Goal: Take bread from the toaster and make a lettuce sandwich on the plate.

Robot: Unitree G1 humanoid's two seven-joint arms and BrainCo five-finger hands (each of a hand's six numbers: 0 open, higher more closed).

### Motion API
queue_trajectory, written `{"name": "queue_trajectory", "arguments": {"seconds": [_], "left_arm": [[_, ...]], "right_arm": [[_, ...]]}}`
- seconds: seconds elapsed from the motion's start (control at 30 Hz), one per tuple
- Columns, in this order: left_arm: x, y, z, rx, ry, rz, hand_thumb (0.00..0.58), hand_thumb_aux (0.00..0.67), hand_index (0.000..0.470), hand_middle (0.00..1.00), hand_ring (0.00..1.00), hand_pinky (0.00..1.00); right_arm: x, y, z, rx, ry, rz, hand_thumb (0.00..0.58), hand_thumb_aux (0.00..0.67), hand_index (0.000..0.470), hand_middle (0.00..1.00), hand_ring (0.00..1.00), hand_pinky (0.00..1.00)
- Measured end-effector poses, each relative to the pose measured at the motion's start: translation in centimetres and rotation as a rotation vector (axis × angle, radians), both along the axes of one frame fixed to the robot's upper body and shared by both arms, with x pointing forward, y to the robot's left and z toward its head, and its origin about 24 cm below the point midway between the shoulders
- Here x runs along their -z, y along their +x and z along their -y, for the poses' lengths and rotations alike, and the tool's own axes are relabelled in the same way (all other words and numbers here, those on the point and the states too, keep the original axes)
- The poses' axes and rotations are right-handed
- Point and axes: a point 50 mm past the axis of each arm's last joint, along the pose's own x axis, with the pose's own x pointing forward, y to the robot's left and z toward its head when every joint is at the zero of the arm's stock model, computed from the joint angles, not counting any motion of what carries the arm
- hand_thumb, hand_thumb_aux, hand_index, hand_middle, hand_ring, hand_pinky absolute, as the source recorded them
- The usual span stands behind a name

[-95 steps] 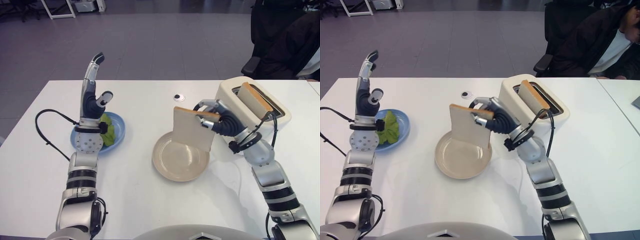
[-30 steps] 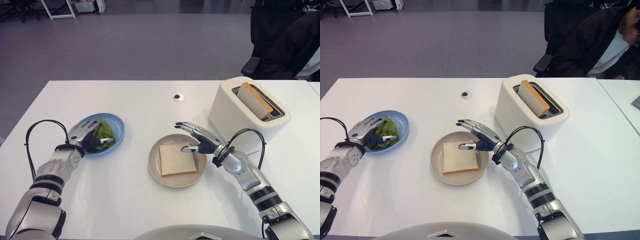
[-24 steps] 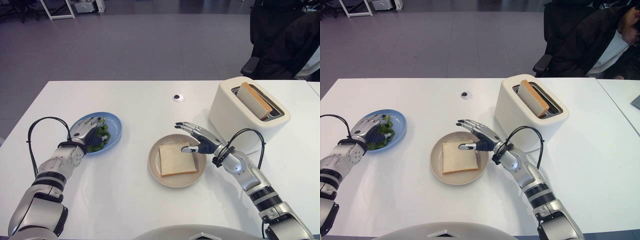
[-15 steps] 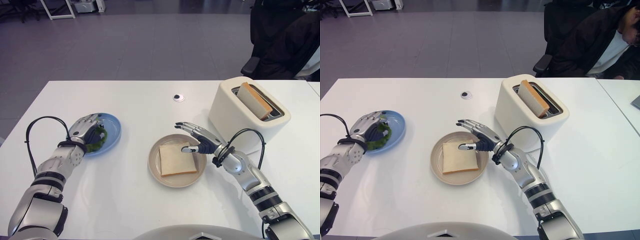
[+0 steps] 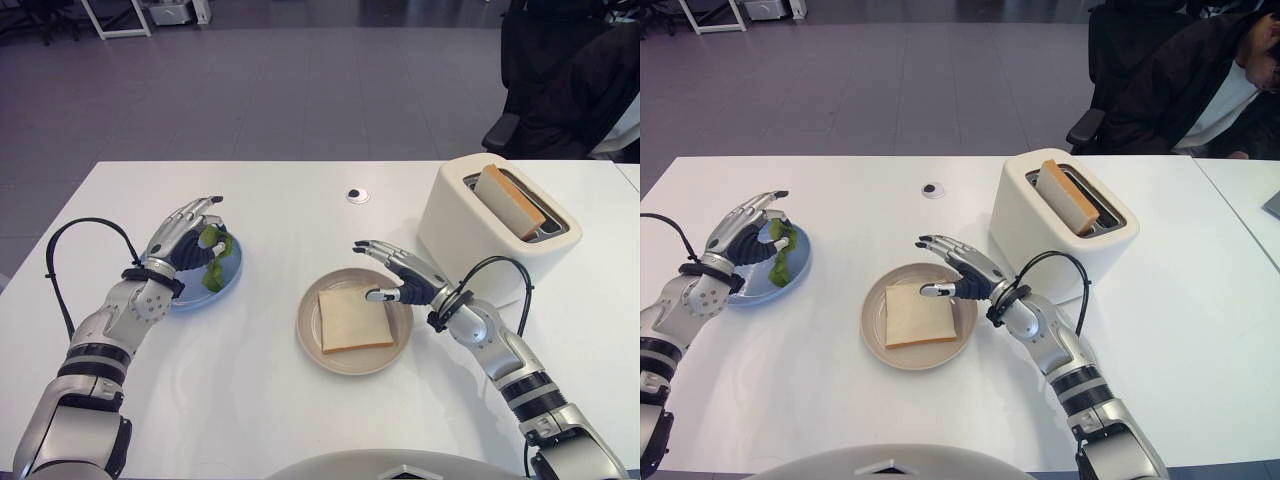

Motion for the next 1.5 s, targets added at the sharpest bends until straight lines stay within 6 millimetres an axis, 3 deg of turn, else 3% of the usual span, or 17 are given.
{"name": "queue_trajectory", "arguments": {"seconds": [0.1,0.3,0.5,0.73,0.9,1.03,1.17,1.3,1.4,1.5], "left_arm": [[-0.2,-0.4,1.9,0.113,-0.086,0.004,0.580,0.670,0.470,0.00,0.00,0.00],[-0.7,-1.6,7.5,0.398,-0.211,0.012,0.580,0.670,0.470,0.00,0.00,0.00],[1.4,-3.0,14.3,0.627,-0.230,-0.092,0.580,0.670,0.470,0.00,0.00,0.00],[4.3,-4.8,19.9,0.783,-0.207,-0.204,0.580,0.670,0.470,0.00,0.00,0.00],[5.0,-6.1,21.5,0.862,-0.185,-0.241,0.580,0.670,0.470,0.00,0.00,0.00],[4.8,-7.1,21.2,0.923,-0.179,-0.244,0.580,0.670,0.470,0.00,0.00,0.00],[3.4,-6.2,19.3,0.870,-0.222,-0.190,0.580,0.670,0.470,0.00,0.00,0.00],[0.6,-5.2,18.1,0.828,-0.410,-0.056,0.580,0.670,0.470,0.00,0.00,0.00],[-0.2,-4.6,18.2,0.788,-0.453,-0.003,0.580,0.670,0.470,0.00,0.00,0.00],[-0.3,-3.8,17.0,0.726,-0.429,0.010,0.580,0.670,0.470,0.00,0.00,0.00]], "right_arm": [[-0.9,0.1,0.2,0.007,0.021,0.030,0.000,0.000,0.000,0.00,0.00,0.00],[-4.4,0.3,1.9,0.062,0.131,0.128,0.000,0.000,0.000,0.00,0.00,0.00],[-8.1,-0.1,4.1,0.120,0.263,0.215,0.000,0.000,0.000,0.00,0.00,0.00],[-9.2,-0.3,5.5,0.154,0.305,0.221,0.000,0.000,0.000,0.00,0.00,0.00],[-9.2,-0.4,5.7,0.156,0.311,0.218,0.000,0.000,0.000,0.00,0.00,0.00],[-9.2,-0.5,5.7,0.155,0.309,0.215,0.000,0.000,0.000,0.00,0.00,0.00],[-9.2,-0.5,5.7,0.155,0.310,0.214,0.000,0.000,0.000,0.00,0.00,0.00],[-9.1,-0.4,5.7,0.157,0.309,0.210,0.000,0.000,0.000,0.00,0.00,0.00],[-9.1,-0.4,5.7,0.157,0.309,0.210,0.000,0.000,0.000,0.00,0.00,0.00],[-9.1,-0.4,5.7,0.157,0.308,0.210,0.000,0.000,0.000,0.00,0.00,0.00]]}}
